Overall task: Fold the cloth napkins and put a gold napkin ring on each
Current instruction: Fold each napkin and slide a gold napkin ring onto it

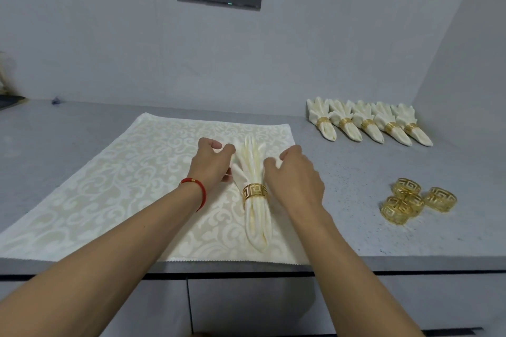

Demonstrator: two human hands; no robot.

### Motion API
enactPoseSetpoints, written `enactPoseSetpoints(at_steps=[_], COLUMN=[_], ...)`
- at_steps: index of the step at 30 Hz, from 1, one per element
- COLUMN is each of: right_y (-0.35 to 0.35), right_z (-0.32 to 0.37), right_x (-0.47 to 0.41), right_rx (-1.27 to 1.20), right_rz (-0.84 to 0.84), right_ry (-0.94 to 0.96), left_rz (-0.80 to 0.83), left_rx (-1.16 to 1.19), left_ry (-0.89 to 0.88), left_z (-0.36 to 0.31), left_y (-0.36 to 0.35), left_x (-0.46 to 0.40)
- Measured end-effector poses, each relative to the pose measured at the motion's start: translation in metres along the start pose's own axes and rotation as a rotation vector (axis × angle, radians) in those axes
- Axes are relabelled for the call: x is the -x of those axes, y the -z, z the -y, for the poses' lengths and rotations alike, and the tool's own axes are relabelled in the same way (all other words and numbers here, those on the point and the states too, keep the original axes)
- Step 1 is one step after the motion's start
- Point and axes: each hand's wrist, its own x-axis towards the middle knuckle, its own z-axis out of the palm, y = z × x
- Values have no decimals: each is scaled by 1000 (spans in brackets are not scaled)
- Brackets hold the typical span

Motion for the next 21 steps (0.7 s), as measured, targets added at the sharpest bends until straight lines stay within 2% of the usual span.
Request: enactPoseSetpoints(at_steps=[2, 5, 10, 15, 18, 21], right_y=[-1, -14, -1, 48, 87, 128], right_z=[12, 18, 3, -43, -83, -132], right_x=[23, 33, 23, -8, -34, -61], right_rx=[202, 216, 38, 25, 43, 98], right_rz=[105, 209, 113, -83, -182, -270], right_ry=[43, 45, 53, 5, -60, -167], left_rz=[38, 80, 105, 216, 297, 419], left_rx=[-49, -94, -26, 157, 0, -298], left_ry=[37, 48, 3, -90, -145, -271], left_z=[0, -1, -15, -47, -59, -57], left_y=[-2, -8, -26, -83, -125, -172], left_x=[7, 14, 19, 23, 29, 37])
